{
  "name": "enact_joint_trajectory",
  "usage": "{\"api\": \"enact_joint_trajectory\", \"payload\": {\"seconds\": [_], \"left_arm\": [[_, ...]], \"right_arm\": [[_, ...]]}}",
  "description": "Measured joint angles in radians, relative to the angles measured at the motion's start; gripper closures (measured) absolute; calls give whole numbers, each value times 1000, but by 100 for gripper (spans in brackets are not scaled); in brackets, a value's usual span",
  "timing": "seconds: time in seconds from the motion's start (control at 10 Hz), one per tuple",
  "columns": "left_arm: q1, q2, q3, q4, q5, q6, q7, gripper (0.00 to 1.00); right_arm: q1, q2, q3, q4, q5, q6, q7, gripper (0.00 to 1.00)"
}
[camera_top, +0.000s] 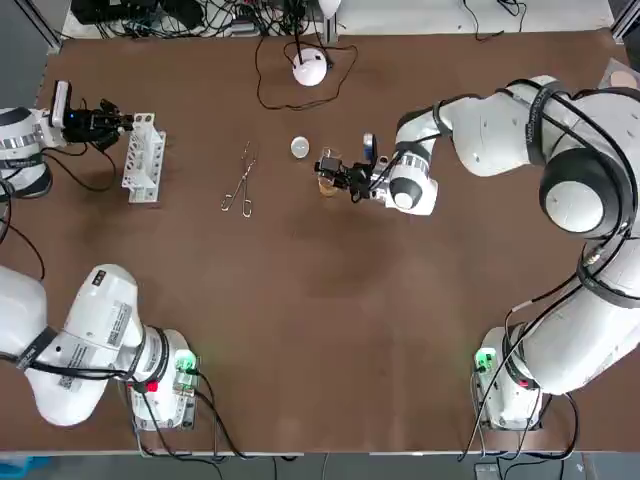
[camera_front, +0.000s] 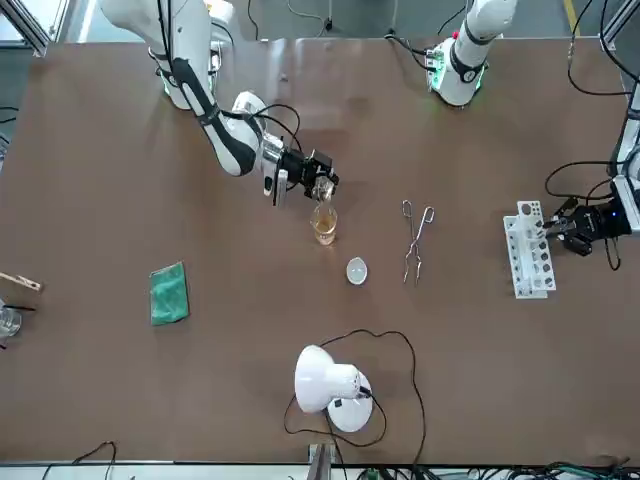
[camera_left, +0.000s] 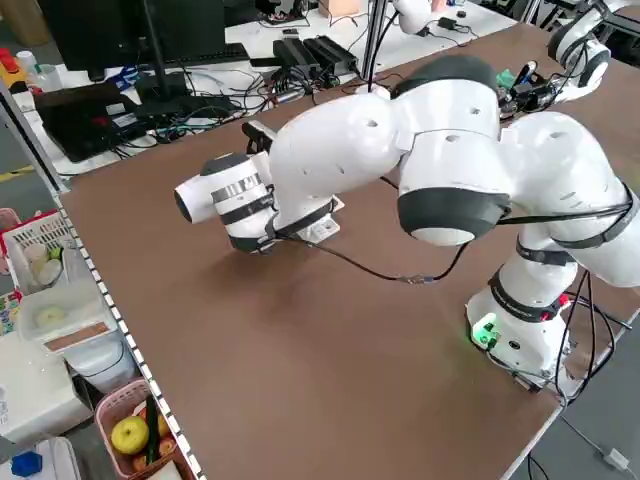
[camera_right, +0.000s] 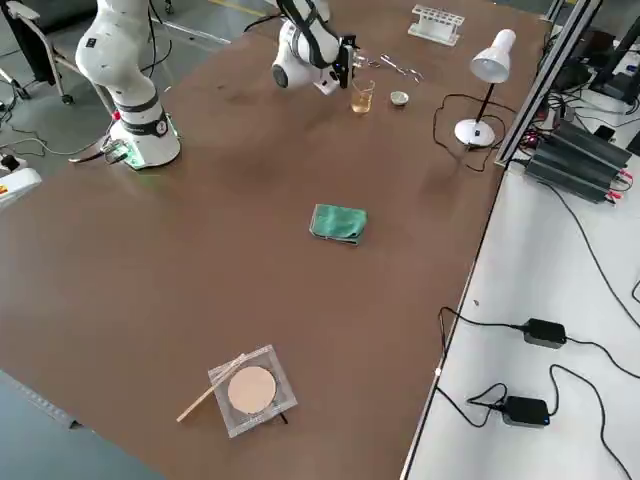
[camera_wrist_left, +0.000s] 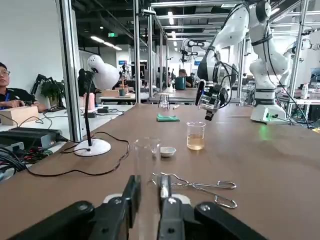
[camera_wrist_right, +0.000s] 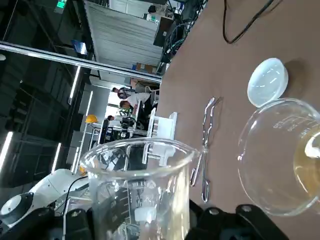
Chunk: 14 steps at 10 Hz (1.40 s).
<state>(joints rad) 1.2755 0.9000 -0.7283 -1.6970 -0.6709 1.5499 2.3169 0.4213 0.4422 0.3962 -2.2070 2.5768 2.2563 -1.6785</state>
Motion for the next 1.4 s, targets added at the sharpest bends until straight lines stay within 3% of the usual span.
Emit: {"api": "enact_joint_trajectory", "payload": {"seconds": [1.4], "left_arm": [[-3, 59, 2, 33, 44, 55, 6, 74]], "right_arm": [[0, 0, 0, 25, 1, 28, 107, 59]]}}
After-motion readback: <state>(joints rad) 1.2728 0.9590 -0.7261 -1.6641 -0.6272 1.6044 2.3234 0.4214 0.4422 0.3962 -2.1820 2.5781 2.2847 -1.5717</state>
